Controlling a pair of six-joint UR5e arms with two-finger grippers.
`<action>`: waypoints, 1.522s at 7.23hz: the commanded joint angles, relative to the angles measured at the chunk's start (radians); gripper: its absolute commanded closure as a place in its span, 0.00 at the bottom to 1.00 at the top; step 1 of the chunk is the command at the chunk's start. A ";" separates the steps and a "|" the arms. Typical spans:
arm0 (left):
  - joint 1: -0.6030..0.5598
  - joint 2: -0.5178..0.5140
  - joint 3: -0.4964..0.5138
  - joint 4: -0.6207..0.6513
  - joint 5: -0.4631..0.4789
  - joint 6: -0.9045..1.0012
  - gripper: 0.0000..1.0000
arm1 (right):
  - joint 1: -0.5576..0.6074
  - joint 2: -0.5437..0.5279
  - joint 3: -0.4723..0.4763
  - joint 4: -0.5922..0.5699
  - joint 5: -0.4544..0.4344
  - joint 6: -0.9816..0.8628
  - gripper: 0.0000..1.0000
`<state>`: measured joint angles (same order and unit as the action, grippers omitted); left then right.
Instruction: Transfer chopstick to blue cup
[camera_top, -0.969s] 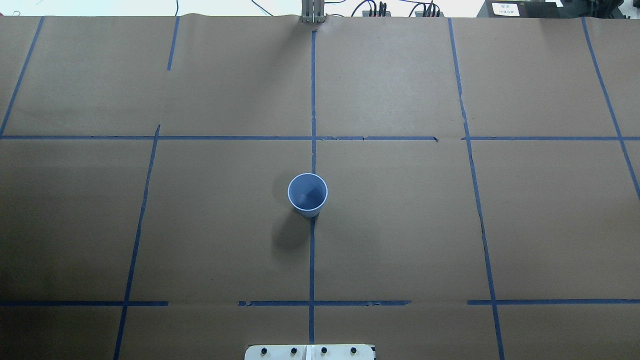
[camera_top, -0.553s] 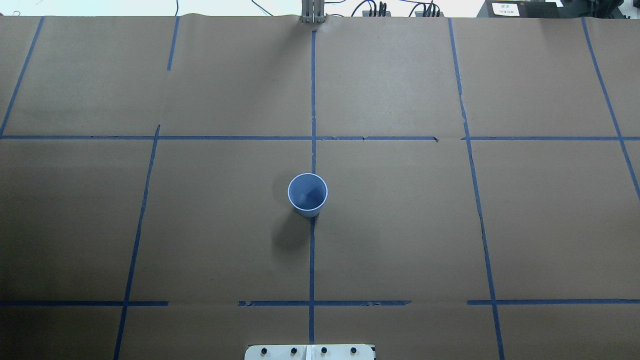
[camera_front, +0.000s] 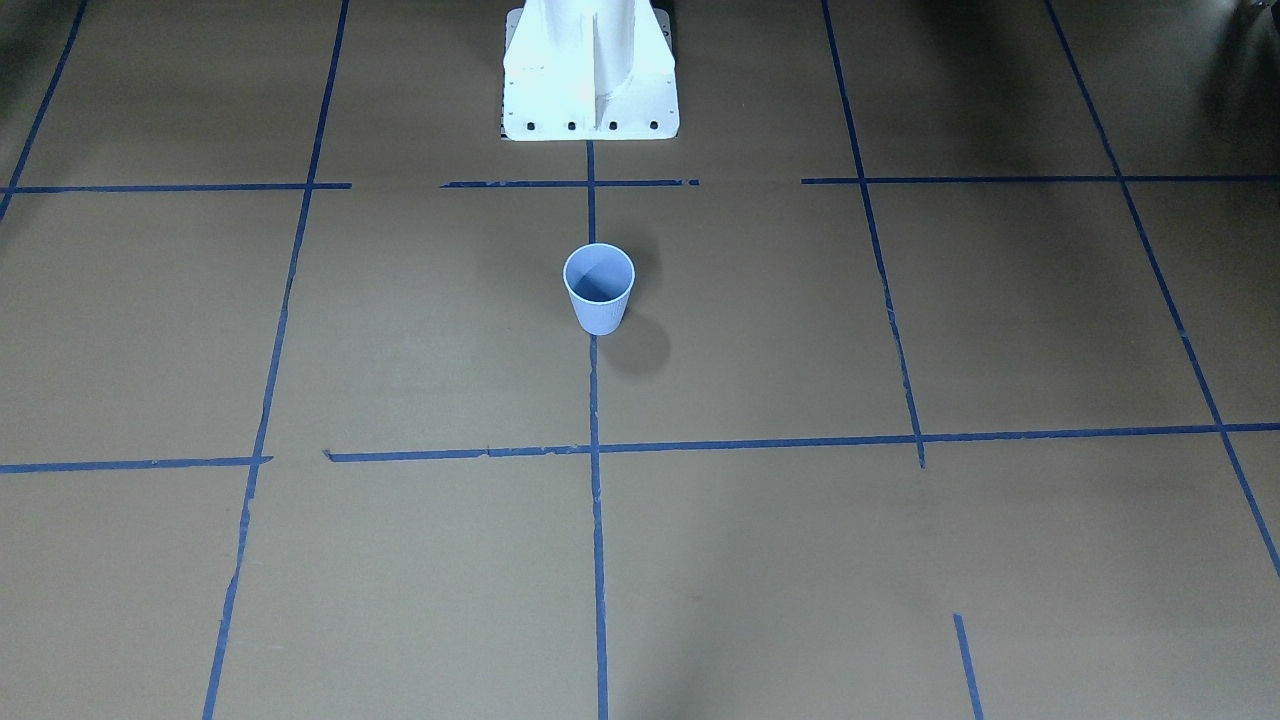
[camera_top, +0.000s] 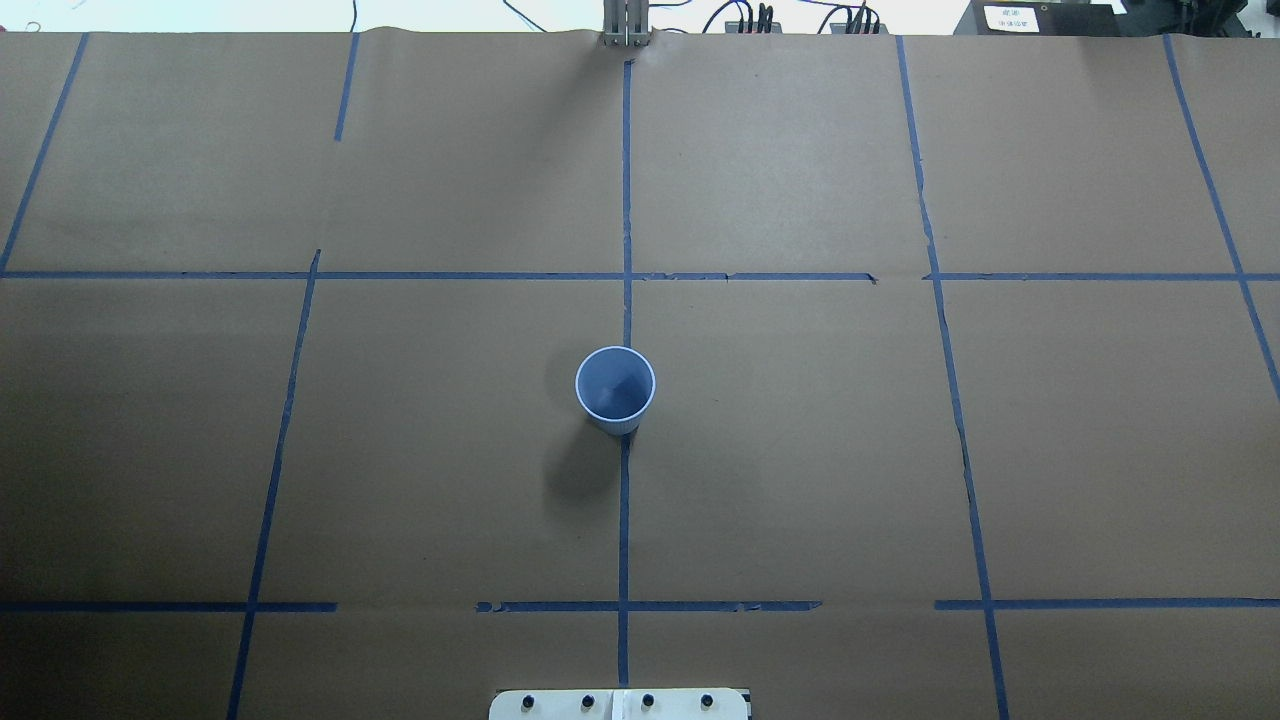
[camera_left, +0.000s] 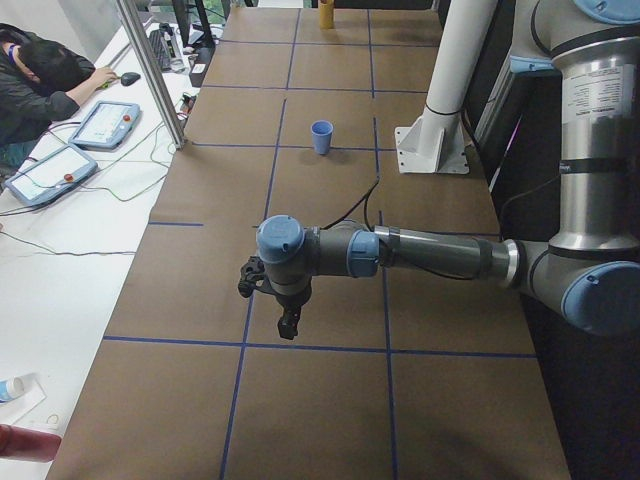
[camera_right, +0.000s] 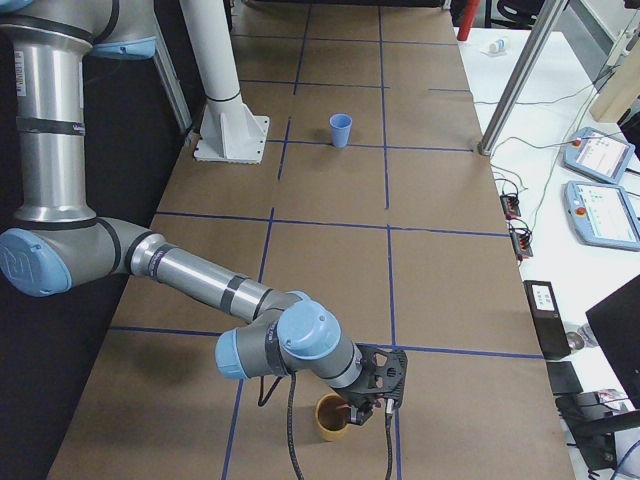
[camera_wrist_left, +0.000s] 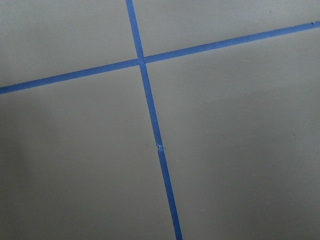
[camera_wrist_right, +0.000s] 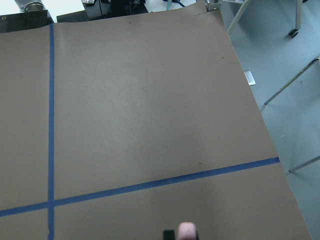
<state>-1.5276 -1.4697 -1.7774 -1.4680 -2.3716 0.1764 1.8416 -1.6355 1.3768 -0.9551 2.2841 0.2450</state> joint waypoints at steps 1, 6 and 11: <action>0.000 0.000 0.001 0.000 0.000 -0.002 0.00 | 0.042 -0.001 0.081 -0.159 0.044 -0.127 1.00; 0.001 -0.001 0.004 0.000 0.000 0.000 0.00 | -0.006 0.108 0.398 -0.807 0.029 -0.359 1.00; 0.003 -0.004 0.000 0.000 0.000 0.000 0.00 | -0.509 0.221 0.535 -0.769 0.126 0.126 0.99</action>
<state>-1.5249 -1.4743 -1.7706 -1.4680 -2.3710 0.1764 1.4553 -1.4513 1.8402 -1.7379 2.3972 0.1360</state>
